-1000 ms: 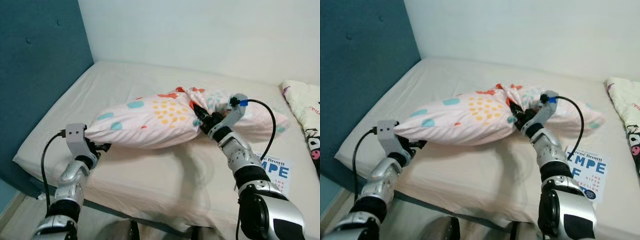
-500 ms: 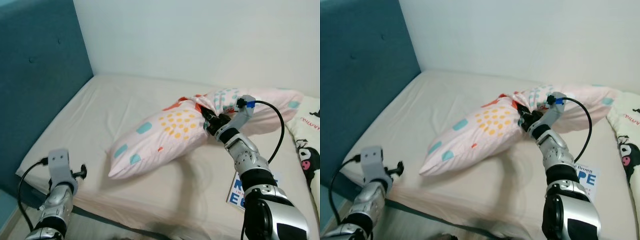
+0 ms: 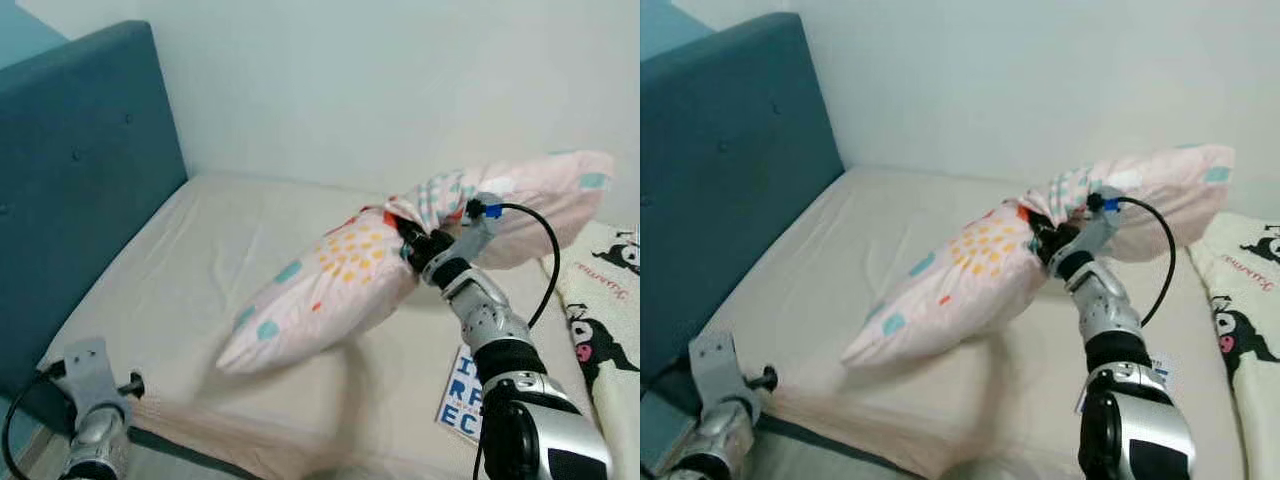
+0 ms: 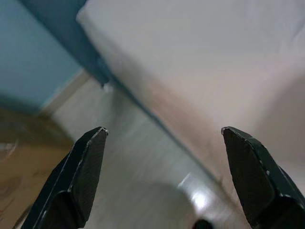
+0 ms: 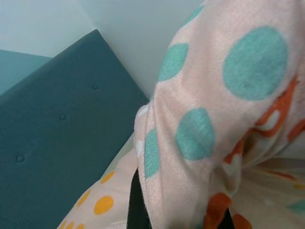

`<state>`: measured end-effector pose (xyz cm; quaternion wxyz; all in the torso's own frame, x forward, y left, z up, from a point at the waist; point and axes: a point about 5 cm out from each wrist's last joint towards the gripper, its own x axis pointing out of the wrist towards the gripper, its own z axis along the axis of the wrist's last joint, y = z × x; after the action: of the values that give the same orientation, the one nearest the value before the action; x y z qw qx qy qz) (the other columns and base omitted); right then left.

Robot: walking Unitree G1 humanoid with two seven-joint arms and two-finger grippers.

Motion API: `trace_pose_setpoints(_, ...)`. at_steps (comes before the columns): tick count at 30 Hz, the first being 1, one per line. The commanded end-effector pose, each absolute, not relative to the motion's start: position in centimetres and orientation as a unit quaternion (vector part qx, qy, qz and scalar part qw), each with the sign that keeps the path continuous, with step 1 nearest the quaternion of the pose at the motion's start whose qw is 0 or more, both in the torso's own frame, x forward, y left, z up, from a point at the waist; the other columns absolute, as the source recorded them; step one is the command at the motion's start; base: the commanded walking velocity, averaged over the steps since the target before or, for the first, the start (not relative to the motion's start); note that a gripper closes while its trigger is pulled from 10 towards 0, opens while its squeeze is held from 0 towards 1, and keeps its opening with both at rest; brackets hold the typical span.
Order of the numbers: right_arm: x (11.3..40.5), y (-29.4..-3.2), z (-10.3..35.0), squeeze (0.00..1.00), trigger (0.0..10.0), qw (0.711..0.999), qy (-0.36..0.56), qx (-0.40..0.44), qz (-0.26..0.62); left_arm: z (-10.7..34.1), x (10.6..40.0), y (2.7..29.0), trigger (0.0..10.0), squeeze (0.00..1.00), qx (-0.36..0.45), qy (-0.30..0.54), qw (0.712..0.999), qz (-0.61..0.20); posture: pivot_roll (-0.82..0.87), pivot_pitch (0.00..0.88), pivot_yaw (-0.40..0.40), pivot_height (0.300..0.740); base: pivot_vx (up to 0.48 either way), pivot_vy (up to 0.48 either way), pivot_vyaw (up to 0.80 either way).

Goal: Clean up the room

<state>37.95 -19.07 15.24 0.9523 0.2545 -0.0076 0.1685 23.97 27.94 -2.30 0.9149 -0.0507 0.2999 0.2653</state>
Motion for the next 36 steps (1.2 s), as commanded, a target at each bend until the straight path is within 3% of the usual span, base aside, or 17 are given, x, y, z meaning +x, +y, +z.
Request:
trace_pose_setpoints(1,38.0,-19.3,16.3,0.0,0.0,0.954,-0.039,0.243,0.172,-3.8,22.6,27.0,10.0,0.0,-0.045,0.339,0.905,0.252,0.12,0.0,-0.053,0.736,0.0,0.0,0.0)
trace_pose_setpoints(2,38.0,-19.3,16.1,0.0,1.6,0.955,-0.036,0.241,0.167,-4.4,21.9,26.7,10.0,0.0,-0.043,0.354,0.902,0.245,0.12,0.0,-0.054,0.74,0.0,0.0,0.0)
trace_pose_setpoints(3,37.9,-19.3,15.8,0.0,10.0,0.957,-0.031,0.236,0.164,-5.1,21.1,26.3,10.0,0.0,-0.043,0.372,0.896,0.239,0.12,0.0,-0.053,0.74,0.0,0.0,0.0)
trace_pose_setpoints(15,37.3,-18.4,13.8,0.0,10.0,0.964,-0.007,0.206,0.166,-8.0,17.3,23.5,10.0,0.0,-0.007,0.466,0.871,0.157,0.11,0.0,-0.05,0.74,0.0,0.0,0.52)
trace_pose_setpoints(36,37.4,-18.4,14.4,0.0,10.0,0.963,-0.037,0.213,0.161,-8.0,17.6,23.3,10.0,0.0,-0.021,0.47,0.874,0.125,0.11,0.0,-0.032,0.74,0.0,0.0,0.75)
